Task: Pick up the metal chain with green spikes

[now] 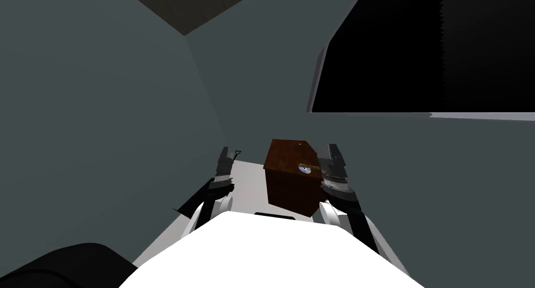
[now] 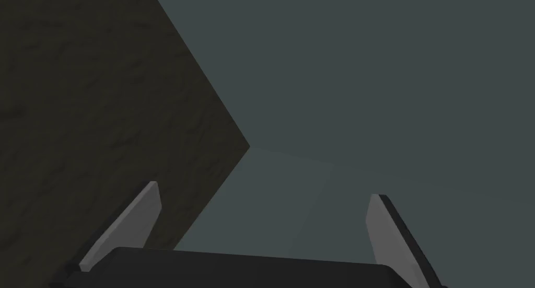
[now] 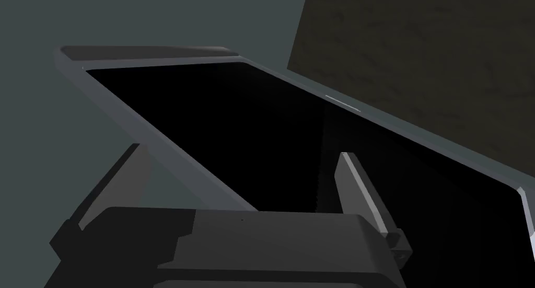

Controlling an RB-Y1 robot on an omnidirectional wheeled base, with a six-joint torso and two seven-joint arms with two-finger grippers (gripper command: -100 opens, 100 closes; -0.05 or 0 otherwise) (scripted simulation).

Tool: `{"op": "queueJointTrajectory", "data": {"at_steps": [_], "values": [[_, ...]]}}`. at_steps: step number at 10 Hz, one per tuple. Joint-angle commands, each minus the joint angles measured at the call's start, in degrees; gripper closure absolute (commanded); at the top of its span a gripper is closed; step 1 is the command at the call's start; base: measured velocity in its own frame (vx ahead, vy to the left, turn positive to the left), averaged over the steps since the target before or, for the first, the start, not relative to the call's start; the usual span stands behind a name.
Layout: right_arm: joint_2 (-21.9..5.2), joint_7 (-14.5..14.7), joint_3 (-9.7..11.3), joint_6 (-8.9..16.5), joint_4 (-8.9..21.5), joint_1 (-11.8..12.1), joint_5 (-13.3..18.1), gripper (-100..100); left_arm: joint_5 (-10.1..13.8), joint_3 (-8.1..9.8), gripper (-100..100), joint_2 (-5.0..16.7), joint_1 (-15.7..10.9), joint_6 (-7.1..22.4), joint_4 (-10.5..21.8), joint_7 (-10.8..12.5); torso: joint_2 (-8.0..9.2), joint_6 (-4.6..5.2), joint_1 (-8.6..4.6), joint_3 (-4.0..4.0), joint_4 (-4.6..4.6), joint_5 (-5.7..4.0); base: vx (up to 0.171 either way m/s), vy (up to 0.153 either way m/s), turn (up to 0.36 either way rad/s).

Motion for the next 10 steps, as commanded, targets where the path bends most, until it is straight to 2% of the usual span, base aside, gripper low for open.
{"op": "queueJointTrajectory", "data": {"at_steps": [1, 5, 6, 8, 9, 10], "values": [[-1.8, 0.2, -0.2, -0.1, 0.7, 0.1, 0.5, -100, 0.0, 0.00, 0, 0.0, 0.0, 0.0, 0.0, 0.0, 0.00, 0.00, 0.00, 0.00, 0.00, 0.00, 0.000, 0.000, 0.000], [-8.8, 1.0, -1.3, -0.5, 4.7, 0.2, 3.4, -100, 0.0, 0.00, 0, 0.0, 0.0, 0.0, 0.0, 0.0, 0.04, 0.00, 0.05, 0.02, 0.01, 0.01, -0.010, 0.020, 0.002], [-9.5, 1.0, -1.3, -0.5, 4.7, 0.2, 3.4, -100, 0.0, 0.00, 0, 0.0, 0.0, 0.0, 0.0, 0.0, 0.06, 0.00, 0.07, 0.03, 0.01, 0.01, -0.015, 0.024, -0.001], [-13.5, 1.5, -2.2, -0.8, 7.7, 0.3, 5.7, -100, 0.0, 0.00, 0, 0.0, 0.0, 0.0, 0.0, 0.0, 0.05, 0.00, 0.07, 0.03, 0.01, 0.01, -0.015, 0.031, -0.003], [-14.8, 1.5, -2.2, -0.8, 7.7, 0.3, 5.7, -100, 0.0, 0.00, 0, 0.0, 0.0, 0.0, 0.0, 0.0, 0.07, 0.01, 0.10, 0.04, 0.01, 0.02, -0.017, 0.030, -0.008], [-16.7, 1.8, -2.8, -0.9, 9.3, 0.3, 7.1, -100, 0.0, 0.00, 0, 0.0, 0.0, 0.0, 0.0, 0.0, 0.06, 0.00, 0.09, 0.04, 0.02, 0.02, -0.018, 0.027, -0.003]]}}
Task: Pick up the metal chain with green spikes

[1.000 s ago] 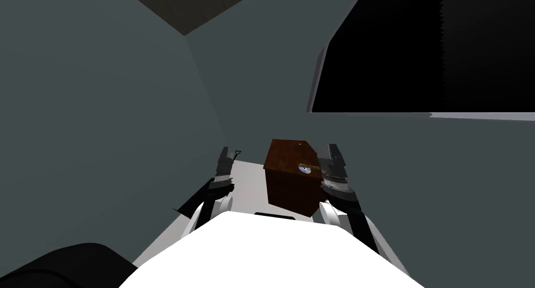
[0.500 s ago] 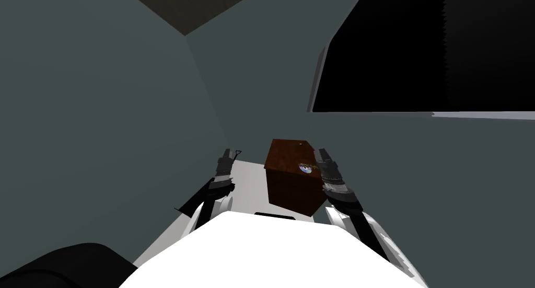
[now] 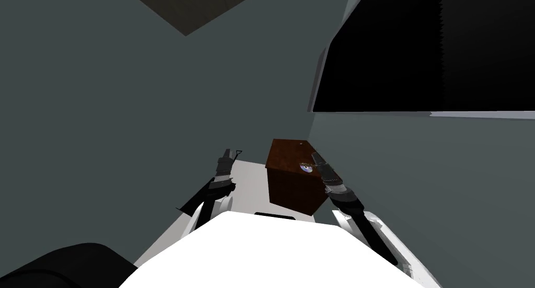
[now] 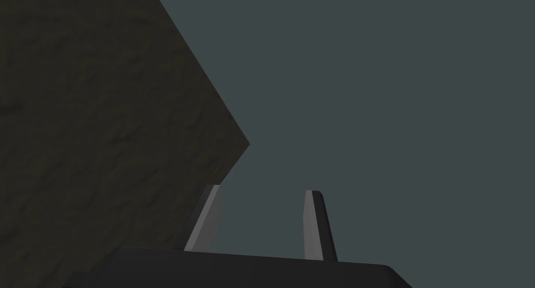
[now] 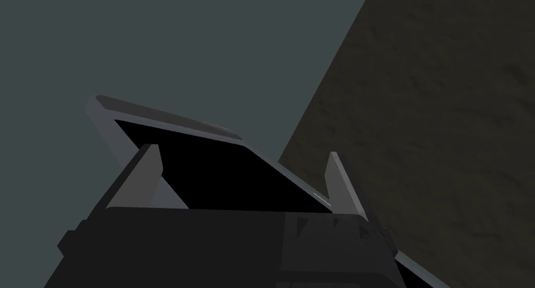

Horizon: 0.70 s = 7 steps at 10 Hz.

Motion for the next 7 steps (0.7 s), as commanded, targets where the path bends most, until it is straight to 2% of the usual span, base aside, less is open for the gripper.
{"op": "queueJointTrajectory", "data": {"at_steps": [1, 2, 3, 4, 5, 6, 7], "values": [[-2.1, 0.2, -0.3, -0.3, 0.7, 0.4, 0.6, -100, 0.0, 0.00, 0, 0.0, 0.0, 0.0, 0.0, 0.0, 0.00, 0.00, 0.00, 0.00, 0.00, 0.00, -0.014, 0.021, -0.002], [-4.2, 0.5, -0.8, -0.4, 2.5, 0.4, 2.1, -100, 0.0, 0.00, 0, 0.0, 0.0, 0.0, 0.0, 0.0, 0.00, 0.01, -0.02, 0.00, 0.00, 0.00, -0.018, 0.029, -0.006], [-5.2, 0.5, -0.8, -0.4, 2.5, 0.4, 2.1, -100, 0.0, 0.00, 0, 0.0, 0.0, 0.0, 0.0, 0.0, 0.01, 0.01, 0.00, 0.00, 0.00, 0.00, -0.014, 0.027, -0.007], [-7.3, 0.8, -1.4, -0.6, 4.2, 0.4, 3.6, -100, 0.0, 0.00, 0, 0.0, 0.0, 0.0, 0.0, 0.0, 0.00, 0.00, 0.00, 0.00, 0.00, 0.00, -0.017, 0.027, -0.007], [-8.4, 0.8, -1.4, -0.6, 4.2, 0.4, 3.6, -100, 0.0, 0.00, 0, 0.0, 0.0, 0.0, 0.0, 0.0, 0.00, 0.00, 0.00, 0.00, 0.00, 0.00, -0.016, 0.025, -0.004], [-10.6, 1.1, -2.0, -0.8, 6.1, 0.4, 5.1, -100, 0.0, 0.00, 0, 0.0, 0.0, 0.0, 0.0, 0.0, 0.00, 0.00, 0.00, 0.00, 0.00, 0.00, -0.021, 0.037, -0.003], [-11.7, 1.1, -2.0, -0.8, 6.1, 0.4, 5.1, -100, 0.0, 0.00, 0, 0.0, 0.0, 0.0, 0.0, 0.0, 0.01, 0.00, 0.03, 0.01, 0.00, 0.00, -0.016, 0.034, -0.005]]}}
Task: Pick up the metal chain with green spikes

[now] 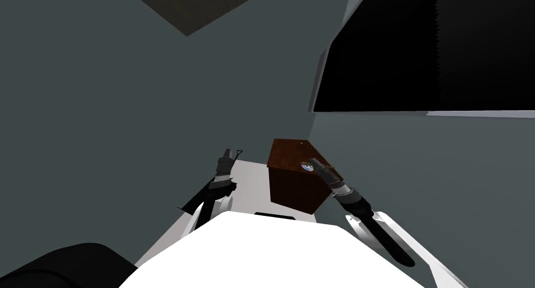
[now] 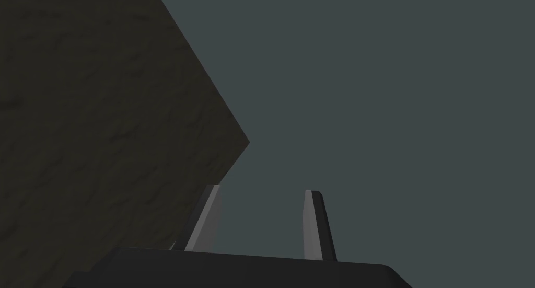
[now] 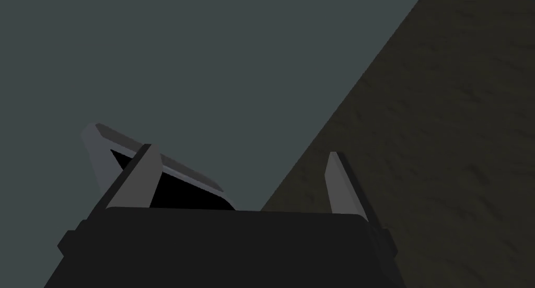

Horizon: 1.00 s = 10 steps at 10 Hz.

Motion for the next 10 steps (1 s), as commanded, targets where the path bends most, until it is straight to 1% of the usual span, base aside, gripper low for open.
{"op": "queueJointTrajectory", "data": {"at_steps": [1, 2, 3, 4, 5, 6, 7, 8, 9, 10], "values": [[-2.9, 0.5, -0.7, -0.4, 2.2, 0.2, 1.9, -100, 0.0, 0.00, 0, 0.0, 0.0, 0.0, 0.0, 0.0, 0.00, 0.00, 0.00, 0.00, 0.00, 0.00, -0.013, 0.037, -0.003], [-4.1, 0.5, -0.7, -0.4, 2.2, 0.2, 1.9, -100, 0.0, 0.00, 0, 0.0, 0.0, 0.0, 0.0, 0.0, 0.00, 0.01, 0.01, 0.00, 0.00, 0.00, -0.017, 0.031, -0.008], [-6.2, 0.9, -1.3, -0.6, 4.1, 0.2, 3.5, -100, 0.0, 0.00, 0, 0.0, 0.0, 0.0, 0.0, 0.0, 0.00, -0.01, -0.01, 0.00, 0.00, 0.00, -0.023, 0.038, 0.002], [-7.5, 0.9, -1.3, -0.6, 4.1, 0.2, 3.5, -100, 0.0, 0.00, 0, 0.0, 0.0, 0.0, 0.0, 0.0, 0.01, -0.01, 0.01, 0.00, 0.00, 0.00, -0.022, 0.033, -0.001], [-9.4, 1.2, -1.8, -0.8, 6.0, 0.2, 5.2, -100, 0.0, 0.00, 0, 0.0, 0.0, 0.0, 0.0, 0.0, 0.01, 0.00, 0.00, 0.01, 0.00, 0.00, -0.023, 0.039, 0.005], [-10.8, 1.2, -1.8, -0.8, 6.0, 0.2, 5.2, -100, 0.0, 0.00, 0, 0.0, 0.0, 0.0, 0.0, 0.0, 0.02, 0.00, 0.02, 0.01, 0.00, 0.00, -0.015, 0.034, -0.004], [-12.6, 1.7, -2.3, -1.0, 8.0, 0.2, 6.8, -100, 0.0, 0.00, 0, 0.0, 0.0, 0.0, 0.0, 0.0, 0.00, -0.01, 0.00, 0.00, 0.00, 0.00, -0.009, 0.039, 0.012], [-14.3, 1.7, -2.3, -1.0, 8.0, 0.2, 6.8, -100, 0.0, 0.00, 0, 0.0, 0.0, 0.0, 0.0, 0.0, -0.02, 0.00, 0.02, -0.01, -0.01, 0.00, -0.011, 0.034, 0.002], [-16.1, 2.1, -2.7, -1.2, 10.0, 0.3, 8.5, -100, 0.0, 0.00, 0, 0.0, 0.0, 0.0, 0.0, 0.0, -0.03, -0.01, 0.01, -0.02, 0.00, 0.00, -0.010, 0.035, 0.019], [-17.6, 2.1, -2.7, -1.2, 10.0, 0.3, 8.5, -100, 0.0, 0.00, 0, 0.0, 0.0, 0.0, 0.0, 0.0, -0.04, -0.01, 0.00, -0.02, -0.01, -0.01, -0.013, 0.032, 0.009]]}}
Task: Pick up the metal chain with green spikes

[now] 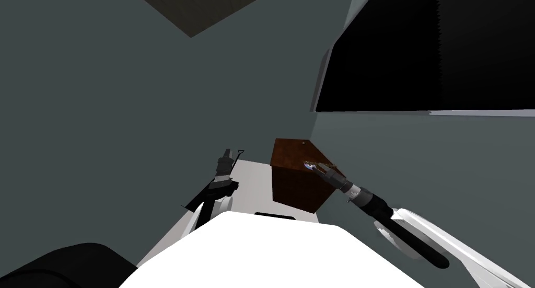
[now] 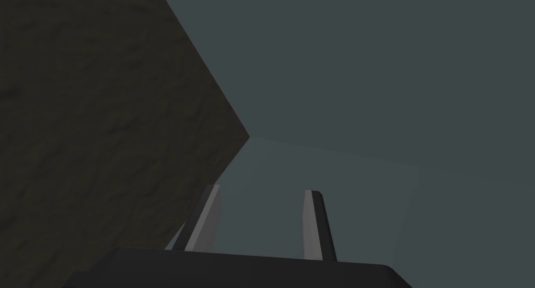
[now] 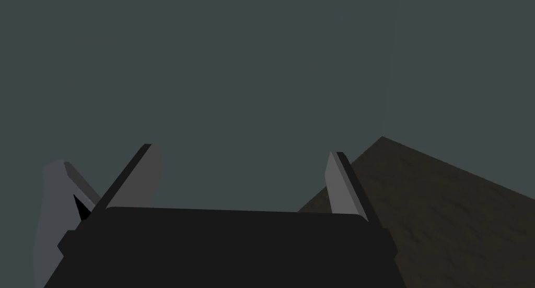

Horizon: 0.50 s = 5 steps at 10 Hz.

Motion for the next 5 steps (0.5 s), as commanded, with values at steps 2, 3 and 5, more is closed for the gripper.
{"op": "queueJointTrajectory", "data": {"at_steps": [2, 3, 5], "values": [[-4.3, 0.5, -0.4, 0.1, 1.8, 0.2, 1.9, -100, 0.0, 0.00, 0, 0.0, 0.0, 0.0, 0.0, 0.0, 0.03, -0.01, 0.03, 0.01, 0.00, 0.00, -0.017, 0.037, 0.018], [-6.2, 1.1, -0.7, -0.1, 3.7, 0.3, 3.5, -100, 0.0, 0.00, 0, 0.0, 0.0, 0.0, 0.0, 0.0, 0.01, 0.00, 0.01, 0.01, 0.00, 0.00, -0.005, 0.044, 0.039], [-9.4, 1.7, -0.8, -0.2, 5.6, 0.5, 5.0, -100, 0.0, 0.00, 0, 0.0, 0.0, 0.0, 0.0, 0.0, -0.03, 0.00, 0.02, -0.01, -0.01, 0.00, -0.002, 0.035, 0.028]]}}
